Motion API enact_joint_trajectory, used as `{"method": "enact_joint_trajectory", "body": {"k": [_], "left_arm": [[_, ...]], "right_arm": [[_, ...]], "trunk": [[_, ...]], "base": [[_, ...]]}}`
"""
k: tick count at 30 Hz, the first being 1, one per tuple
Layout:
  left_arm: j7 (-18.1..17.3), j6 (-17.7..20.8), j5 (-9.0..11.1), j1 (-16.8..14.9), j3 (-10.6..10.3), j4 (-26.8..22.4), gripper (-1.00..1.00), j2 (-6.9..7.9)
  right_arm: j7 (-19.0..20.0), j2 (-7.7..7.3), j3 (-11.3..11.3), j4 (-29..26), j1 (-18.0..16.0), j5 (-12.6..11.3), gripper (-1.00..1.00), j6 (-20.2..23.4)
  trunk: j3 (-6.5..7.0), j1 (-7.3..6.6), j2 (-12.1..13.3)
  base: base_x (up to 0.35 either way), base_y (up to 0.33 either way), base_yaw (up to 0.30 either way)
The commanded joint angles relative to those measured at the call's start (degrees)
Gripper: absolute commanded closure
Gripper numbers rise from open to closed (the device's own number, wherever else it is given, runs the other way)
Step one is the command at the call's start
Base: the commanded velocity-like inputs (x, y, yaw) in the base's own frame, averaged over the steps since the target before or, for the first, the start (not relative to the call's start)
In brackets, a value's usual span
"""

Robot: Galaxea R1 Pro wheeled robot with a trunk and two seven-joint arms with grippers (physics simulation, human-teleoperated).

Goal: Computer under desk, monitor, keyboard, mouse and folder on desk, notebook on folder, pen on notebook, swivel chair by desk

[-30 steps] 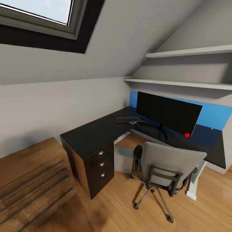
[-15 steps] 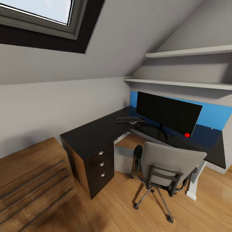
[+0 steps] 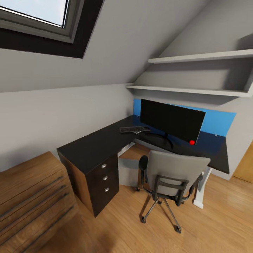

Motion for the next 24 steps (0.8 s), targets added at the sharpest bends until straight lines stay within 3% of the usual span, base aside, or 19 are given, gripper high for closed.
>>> {"method": "enact_joint_trajectory", "body": {"k": [1, 15, 24], "left_arm": [[0.0, -0.1, 0.5, 0.0, -0.2, 0.0, -1.0, 0.02], [0.0, -0.1, 0.4, 0.0, -0.3, 0.0, -1.0, -0.06], [0.0, -0.1, 0.3, 0.0, -0.4, 0.0, -1.0, -0.19]], "right_arm": [[-0.2, -0.31, 0.0, -0.4, 0.0, 0.3, -1.0, -0.1], [-0.3, -1.7, -0.2, -1.2, 0.0, 0.1, -1.0, 0.2], [-3.5, -1.69, -0.3, -1.2, -0.1, 0.2, -1.0, 0.3]], "trunk": [[-0.09, -0.02, -0.1], [-0.29, -0.02, -0.1], [-0.29, -0.02, -0.1]], "base": [[-0.196, 0.12, -0.264], [-0.034, 0.021, -0.28], [-0.011, 0.0, -0.299]]}}
